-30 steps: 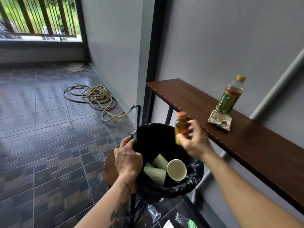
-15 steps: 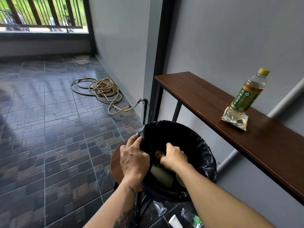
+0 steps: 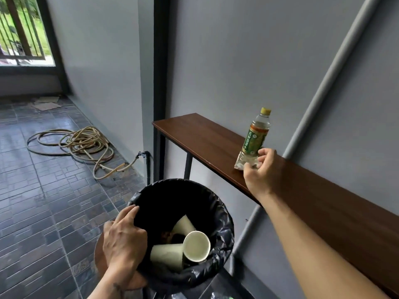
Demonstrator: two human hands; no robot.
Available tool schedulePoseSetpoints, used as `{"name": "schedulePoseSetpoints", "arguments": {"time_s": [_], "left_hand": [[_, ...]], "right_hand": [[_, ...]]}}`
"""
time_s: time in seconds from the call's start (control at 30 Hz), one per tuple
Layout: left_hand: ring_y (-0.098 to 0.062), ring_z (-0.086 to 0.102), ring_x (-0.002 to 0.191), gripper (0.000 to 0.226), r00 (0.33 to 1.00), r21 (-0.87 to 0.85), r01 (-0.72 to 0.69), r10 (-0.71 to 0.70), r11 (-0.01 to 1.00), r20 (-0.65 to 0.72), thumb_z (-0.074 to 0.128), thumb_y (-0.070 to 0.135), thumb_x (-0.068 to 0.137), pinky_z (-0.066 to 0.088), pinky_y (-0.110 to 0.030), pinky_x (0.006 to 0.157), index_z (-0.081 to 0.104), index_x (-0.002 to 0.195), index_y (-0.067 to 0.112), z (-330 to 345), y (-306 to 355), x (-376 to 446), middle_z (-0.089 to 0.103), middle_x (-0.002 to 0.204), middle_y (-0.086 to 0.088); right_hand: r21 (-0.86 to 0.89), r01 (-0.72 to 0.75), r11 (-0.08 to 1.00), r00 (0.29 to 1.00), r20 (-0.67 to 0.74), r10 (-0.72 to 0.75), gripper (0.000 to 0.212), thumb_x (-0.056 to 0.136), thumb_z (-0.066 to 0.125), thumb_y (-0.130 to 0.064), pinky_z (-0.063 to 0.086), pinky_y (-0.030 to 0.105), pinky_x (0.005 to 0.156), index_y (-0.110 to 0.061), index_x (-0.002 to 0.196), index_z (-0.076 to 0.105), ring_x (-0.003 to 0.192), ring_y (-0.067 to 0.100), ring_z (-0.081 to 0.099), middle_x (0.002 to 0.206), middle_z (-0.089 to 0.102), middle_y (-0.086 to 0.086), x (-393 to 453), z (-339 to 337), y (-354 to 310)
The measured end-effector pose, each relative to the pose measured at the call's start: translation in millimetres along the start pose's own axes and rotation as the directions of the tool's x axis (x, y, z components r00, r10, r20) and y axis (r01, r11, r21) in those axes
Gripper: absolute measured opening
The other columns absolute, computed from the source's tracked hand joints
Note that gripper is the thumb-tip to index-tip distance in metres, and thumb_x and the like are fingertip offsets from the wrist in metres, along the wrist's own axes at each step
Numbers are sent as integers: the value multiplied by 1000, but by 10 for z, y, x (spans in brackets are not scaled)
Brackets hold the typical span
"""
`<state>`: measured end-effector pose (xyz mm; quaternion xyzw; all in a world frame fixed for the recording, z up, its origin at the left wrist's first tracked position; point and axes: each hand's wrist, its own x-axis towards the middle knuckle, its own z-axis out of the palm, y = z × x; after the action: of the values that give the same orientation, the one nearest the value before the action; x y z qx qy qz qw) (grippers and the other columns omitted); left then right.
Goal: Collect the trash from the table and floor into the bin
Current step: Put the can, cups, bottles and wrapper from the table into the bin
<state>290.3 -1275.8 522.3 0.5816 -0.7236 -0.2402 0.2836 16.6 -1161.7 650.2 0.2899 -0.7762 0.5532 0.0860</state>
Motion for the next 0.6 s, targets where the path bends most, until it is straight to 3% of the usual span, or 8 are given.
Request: {"name": "schedulePoseSetpoints", "arguments": {"time_s": [0.03,0.13,0.2,0.27,0.33,0.43,0.5,0.6], "left_hand": [[-24,47,107,66,1000,6,1,-1,1000,3,50,4,74,43,-37,91,60,131,34,1,1,-1,54,140,22],[-22,45,99,67,1000,17,19,-19,1000,18,52,6,73,44,-39,90,59,132,37,3,21,10,53,141,22],[-22,47,104,68,999,39,23,-24,999,28,52,9,72,44,-39,93,56,132,42,-5,34,12,50,142,25],[-22,48,109,69,999,50,21,-23,999,29,52,10,72,42,-39,97,56,132,43,3,37,14,48,143,26],[-22,48,112,69,999,46,32,-33,998,20,52,9,72,42,-40,98,56,132,41,16,55,1,48,144,26],[-23,47,108,68,999,67,-13,11,998,33,51,6,74,45,-39,93,56,134,38,12,151,-18,47,144,25],[-22,46,107,64,1000,102,-17,14,995,28,49,5,78,46,-36,90,58,133,36,3,176,-32,46,144,26],[-21,46,112,60,1000,115,-6,4,993,18,49,6,80,46,-35,90,60,130,38,-27,140,-20,43,144,29]], "right_hand": [[-68,-57,996,998,-23,55,43,75,64,-8,46,14,67,-5,114,47,78,7,59,91,52,4,117,-70,47],[-262,-229,938,972,-5,236,78,64,67,-44,49,42,92,-13,130,41,111,33,56,125,54,16,382,-192,168],[-192,-347,918,930,60,364,90,67,72,-46,44,42,100,-15,142,31,124,33,49,142,43,17,499,-199,185],[-65,-450,891,881,132,455,90,80,74,-33,37,31,95,-13,149,20,132,31,43,153,32,16,607,-172,181],[44,-508,860,849,196,491,84,89,69,-17,33,29,87,-9,152,13,132,30,43,153,31,17,724,-142,190],[94,-495,864,862,179,475,81,90,67,-10,36,29,84,-8,152,15,123,28,50,140,42,13,927,-131,259],[62,-486,871,867,159,472,79,86,71,-13,38,29,83,-9,150,24,120,30,53,141,47,16,1022,-41,296],[18,-501,865,856,158,492,70,77,79,-23,43,30,79,-10,136,45,97,26,60,127,61,13,1081,149,368]]}}
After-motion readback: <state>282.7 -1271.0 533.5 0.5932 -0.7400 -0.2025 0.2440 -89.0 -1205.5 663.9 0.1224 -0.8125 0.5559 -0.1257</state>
